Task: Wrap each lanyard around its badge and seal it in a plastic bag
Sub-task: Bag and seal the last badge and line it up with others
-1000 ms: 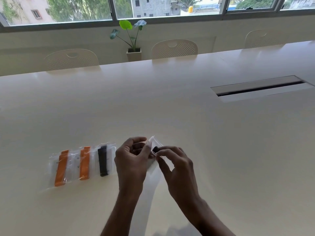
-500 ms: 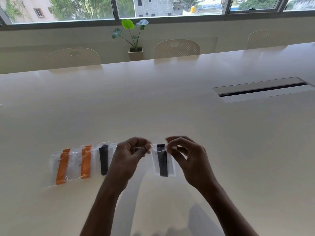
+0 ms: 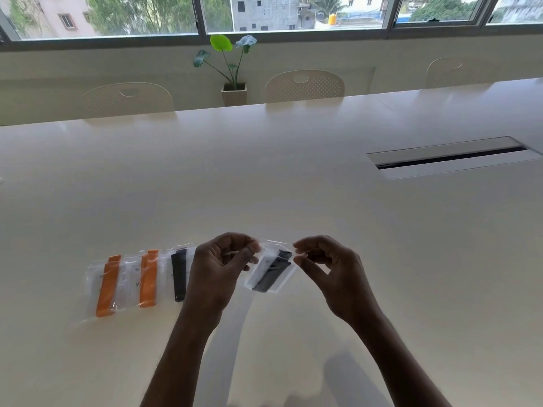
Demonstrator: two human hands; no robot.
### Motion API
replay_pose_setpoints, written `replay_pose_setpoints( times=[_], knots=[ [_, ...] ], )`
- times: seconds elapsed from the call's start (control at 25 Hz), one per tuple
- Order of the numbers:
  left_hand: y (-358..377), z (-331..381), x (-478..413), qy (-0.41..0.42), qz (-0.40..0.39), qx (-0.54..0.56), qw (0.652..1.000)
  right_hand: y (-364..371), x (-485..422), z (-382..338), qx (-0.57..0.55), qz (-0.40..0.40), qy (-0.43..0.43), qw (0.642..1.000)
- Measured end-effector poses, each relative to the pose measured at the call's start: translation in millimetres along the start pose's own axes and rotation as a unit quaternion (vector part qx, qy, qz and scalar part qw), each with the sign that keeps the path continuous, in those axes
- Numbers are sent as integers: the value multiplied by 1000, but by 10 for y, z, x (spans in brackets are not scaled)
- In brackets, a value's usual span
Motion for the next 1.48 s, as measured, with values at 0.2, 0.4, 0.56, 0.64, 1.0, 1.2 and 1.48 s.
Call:
replay_pose_setpoints(
  times=[0.2, 0.4, 0.56, 0.64, 1.0, 1.2, 1.48],
  knots=[
    [-29, -10, 40, -6, 14, 13, 1000, 11, 15, 39, -29, -12, 43, 999],
    [-55, -9, 97, -2, 4, -5, 1000, -21, -35, 25, -64, -13, 62, 996],
    [-123, -26, 114, 35, -14, -128, 991, -100, -95, 2, -46, -42, 54, 997],
    [-148, -26, 132, 43, -18, -148, 988, -138, -125, -12, -38, -59, 54, 996],
    [-166, 11, 197, 32, -8, -110, 993, -135, -144, -160, 39, -63, 35, 997],
    [-111, 56, 217, 45, 0, -98, 994, 23, -81, -156, 47, -21, 29, 998],
    [-76, 62, 263, -9, -29, 0, 1000, 88, -64, -151, -47, -52, 55, 996]
  ],
)
Point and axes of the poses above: each hand's wrist, its own x-axis away from the middle knuckle, its own y-axis out of the palm, z = x × y, the point moved 1 cm from there along -x, towards the middle knuckle, and after that the axes turned 2 degrees about -x, right-handed, at the moved point
